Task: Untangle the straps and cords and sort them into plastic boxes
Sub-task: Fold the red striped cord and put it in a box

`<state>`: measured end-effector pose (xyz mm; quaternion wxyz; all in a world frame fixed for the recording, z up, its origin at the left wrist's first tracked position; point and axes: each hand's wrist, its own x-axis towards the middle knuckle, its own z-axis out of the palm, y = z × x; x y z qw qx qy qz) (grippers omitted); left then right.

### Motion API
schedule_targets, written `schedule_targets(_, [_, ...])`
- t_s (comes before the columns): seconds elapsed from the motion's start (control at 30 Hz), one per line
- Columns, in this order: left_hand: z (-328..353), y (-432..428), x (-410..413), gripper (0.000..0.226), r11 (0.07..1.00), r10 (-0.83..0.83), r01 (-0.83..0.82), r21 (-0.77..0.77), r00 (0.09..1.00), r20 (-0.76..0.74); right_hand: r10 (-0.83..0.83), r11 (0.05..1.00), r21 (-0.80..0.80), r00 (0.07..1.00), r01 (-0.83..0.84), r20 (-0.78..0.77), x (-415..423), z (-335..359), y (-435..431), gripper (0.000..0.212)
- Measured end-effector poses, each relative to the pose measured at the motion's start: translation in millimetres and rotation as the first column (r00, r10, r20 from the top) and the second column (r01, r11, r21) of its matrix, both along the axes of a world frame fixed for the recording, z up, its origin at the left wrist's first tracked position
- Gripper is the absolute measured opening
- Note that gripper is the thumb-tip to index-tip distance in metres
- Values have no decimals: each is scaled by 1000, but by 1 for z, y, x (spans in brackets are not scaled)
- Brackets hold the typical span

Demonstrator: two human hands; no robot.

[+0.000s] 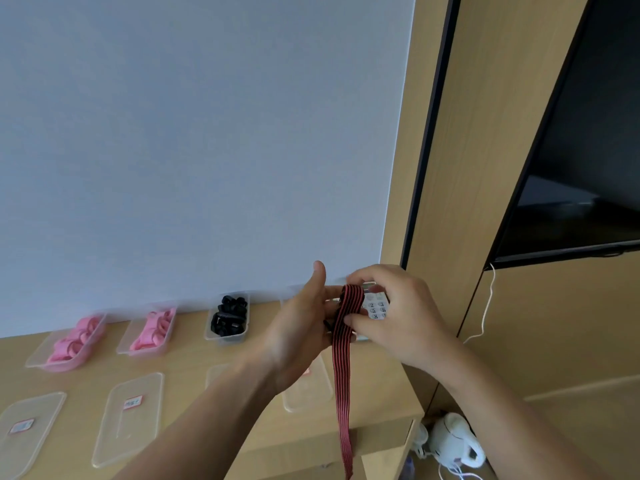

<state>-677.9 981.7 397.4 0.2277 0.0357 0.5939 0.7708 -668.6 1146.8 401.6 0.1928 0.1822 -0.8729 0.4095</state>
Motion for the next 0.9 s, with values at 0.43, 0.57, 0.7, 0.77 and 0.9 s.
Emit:
schedule_targets(0.43, [-17, 5, 7, 90, 999, -23, 26, -34, 994, 103, -109, 994, -46, 939, 99, -327, -2, -11, 1, 30])
schedule_targets(0.57, [-12, 2, 5, 81, 997, 2, -15, 77, 988, 157, -30, 991, 101, 875, 90, -483, 2, -32, -3, 38])
schedule_targets(0.7, [-9, 0, 1, 61, 992, 36, -54, 114, 987, 157, 51, 979, 198, 889, 45, -456, 8, -50, -1, 32])
schedule_targets(0.77, [-9, -2, 0, 55, 989, 57, -76, 128, 988, 147, 67, 976, 218, 902, 31, -427, 12, -52, -1, 21])
schedule_targets(0.9, [-10, -2, 2, 46, 991, 82, -94, 90, 988, 127, 38, 995, 96, 907, 3, -420, 14, -43, -1, 10])
